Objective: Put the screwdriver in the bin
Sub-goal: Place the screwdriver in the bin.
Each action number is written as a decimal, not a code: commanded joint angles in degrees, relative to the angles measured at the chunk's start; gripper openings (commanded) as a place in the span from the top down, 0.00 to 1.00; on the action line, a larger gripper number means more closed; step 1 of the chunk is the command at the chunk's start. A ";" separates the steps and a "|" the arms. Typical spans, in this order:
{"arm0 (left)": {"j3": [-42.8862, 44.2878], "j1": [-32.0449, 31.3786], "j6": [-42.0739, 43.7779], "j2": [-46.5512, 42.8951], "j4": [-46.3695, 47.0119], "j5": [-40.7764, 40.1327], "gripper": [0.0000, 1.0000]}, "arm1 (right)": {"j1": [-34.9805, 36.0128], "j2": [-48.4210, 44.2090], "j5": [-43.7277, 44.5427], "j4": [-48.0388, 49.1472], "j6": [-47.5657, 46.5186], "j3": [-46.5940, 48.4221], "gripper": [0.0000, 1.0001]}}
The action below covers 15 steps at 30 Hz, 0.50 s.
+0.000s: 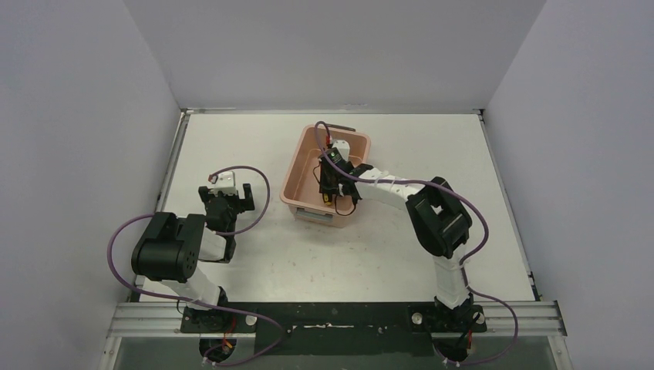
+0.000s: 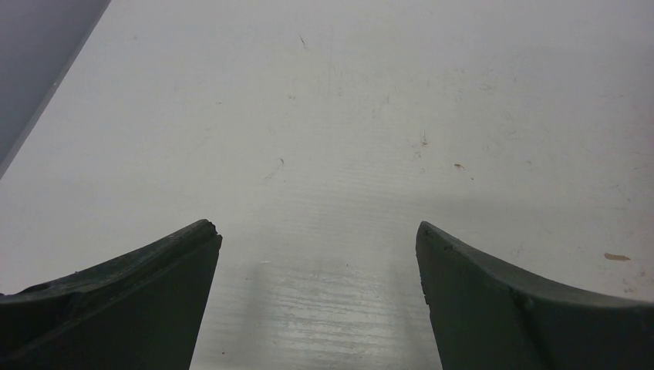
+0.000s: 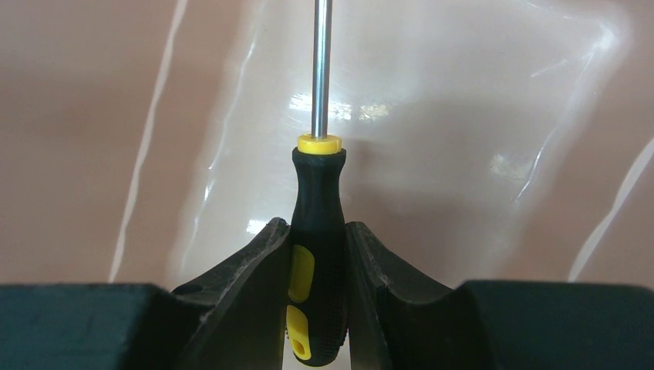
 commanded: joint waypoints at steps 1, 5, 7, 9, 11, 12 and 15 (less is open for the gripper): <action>0.20 0.07 -0.15 -0.86 1.93 0.12 0.03 | -0.55 0.25 2.07 0.65 -0.16 3.33 0.86; 0.13 0.08 -0.09 -0.88 1.91 0.13 0.03 | -0.61 0.76 2.19 0.04 -0.16 3.82 0.72; 0.13 0.10 -0.13 -0.84 1.91 0.17 0.03 | -0.57 0.73 2.22 -0.15 -0.29 4.00 0.67; 0.13 0.08 -0.16 -0.89 1.91 0.11 0.03 | -0.55 0.48 2.35 -0.39 -0.43 4.24 0.62; 0.13 0.07 -0.15 -0.90 1.96 0.17 0.03 | -0.60 0.16 2.25 -0.67 -0.71 4.66 0.60; 0.13 0.07 -0.13 -0.90 1.95 0.17 0.03 | -0.57 -0.11 2.35 -0.84 -0.88 4.82 0.58; 0.13 0.07 -0.15 -0.90 1.89 0.17 0.03 | -0.47 -0.97 2.48 -1.20 -1.24 5.19 0.57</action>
